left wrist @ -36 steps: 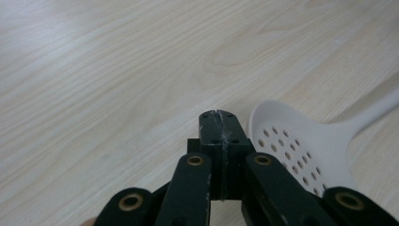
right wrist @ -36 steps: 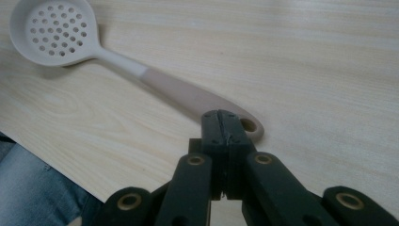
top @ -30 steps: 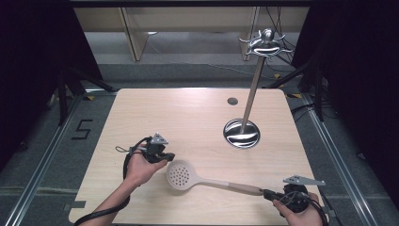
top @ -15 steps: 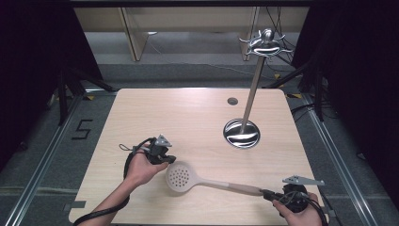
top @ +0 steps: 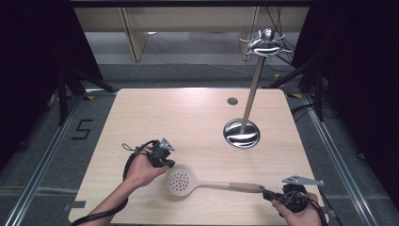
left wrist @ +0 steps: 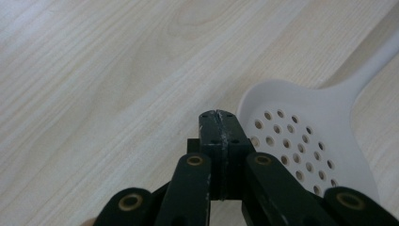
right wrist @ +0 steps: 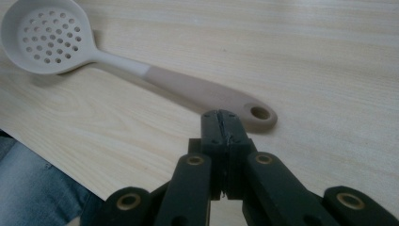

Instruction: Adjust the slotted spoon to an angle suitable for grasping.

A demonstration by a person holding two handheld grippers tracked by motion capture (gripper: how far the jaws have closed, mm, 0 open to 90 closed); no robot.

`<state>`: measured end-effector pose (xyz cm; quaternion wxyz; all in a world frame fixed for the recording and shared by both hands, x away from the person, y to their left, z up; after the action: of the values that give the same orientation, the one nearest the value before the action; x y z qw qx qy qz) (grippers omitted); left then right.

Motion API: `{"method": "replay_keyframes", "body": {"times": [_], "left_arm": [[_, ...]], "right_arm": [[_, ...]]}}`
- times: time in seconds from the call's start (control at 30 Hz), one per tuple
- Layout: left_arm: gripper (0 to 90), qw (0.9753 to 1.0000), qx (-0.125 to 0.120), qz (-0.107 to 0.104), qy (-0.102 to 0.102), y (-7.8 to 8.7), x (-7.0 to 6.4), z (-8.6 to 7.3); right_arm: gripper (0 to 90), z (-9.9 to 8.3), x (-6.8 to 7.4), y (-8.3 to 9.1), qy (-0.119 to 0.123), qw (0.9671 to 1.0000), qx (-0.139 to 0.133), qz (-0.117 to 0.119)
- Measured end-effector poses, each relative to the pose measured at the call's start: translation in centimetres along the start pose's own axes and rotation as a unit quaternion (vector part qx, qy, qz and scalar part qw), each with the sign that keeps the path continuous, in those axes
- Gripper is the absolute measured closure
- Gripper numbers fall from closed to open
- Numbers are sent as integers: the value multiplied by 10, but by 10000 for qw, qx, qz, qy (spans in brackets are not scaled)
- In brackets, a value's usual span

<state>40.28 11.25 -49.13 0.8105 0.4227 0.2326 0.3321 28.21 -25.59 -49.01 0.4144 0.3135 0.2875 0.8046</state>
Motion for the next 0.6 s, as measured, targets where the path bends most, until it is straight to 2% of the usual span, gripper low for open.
{"method": "replay_keyframes", "body": {"times": [0.07, 0.1, 0.13, 0.3, 0.33, 0.37, 0.43, 0.53, 0.6], "left_arm": [[894, 10000, 82, -10, -30, 2, -3, -2], [893, 9999, 80, 15, -63, 3, -3, -2], [894, 9999, 137, -25, -46, 4, -5, -3], [893, 9995, 287, -51, -115, 7, -10, -6], [893, 9993, 341, -117, -122, 9, -13, -8], [893, 9993, 341, -117, -122, 9, -13, -8], [893, 9989, 382, -255, -53, 11, -18, -13], [893, 9989, 368, -298, -22, 11, -19, -16], [893, 9987, 414, -281, -77, 12, -21, -18]], "right_arm": [[900, 0, -1, 0, 62, 10000, -37, -11], [900, 0, -2, 1, 101, 9999, 2, -92], [900, 0, -2, -1, 64, 10000, -27, -19], [899, 0, 0, -1, 0, 10000, 17, -3], [898, 0, 0, -1, 1, 10000, 10, -2], [898, 0, 0, -1, 1, 10000, 11, -5], [898, 0, 0, -1, -3, 10000, -2, -13], [897, 0, -1, -1, 51, 10000, -1, -25], [897, 0, -1, 0, 49, 9999, 75, -86]]}}
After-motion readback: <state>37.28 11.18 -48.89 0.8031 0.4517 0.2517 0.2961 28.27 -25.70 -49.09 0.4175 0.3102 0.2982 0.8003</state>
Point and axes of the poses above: each handheld gripper's, and its own axes: y roughly backward along the jaws, z roughly out of its top, x roughly to its left, the point moved 4 cm from there along -y, roughly forward along the jaws, and after that the axes turned 8 degrees about y, right-handed, at the moved point
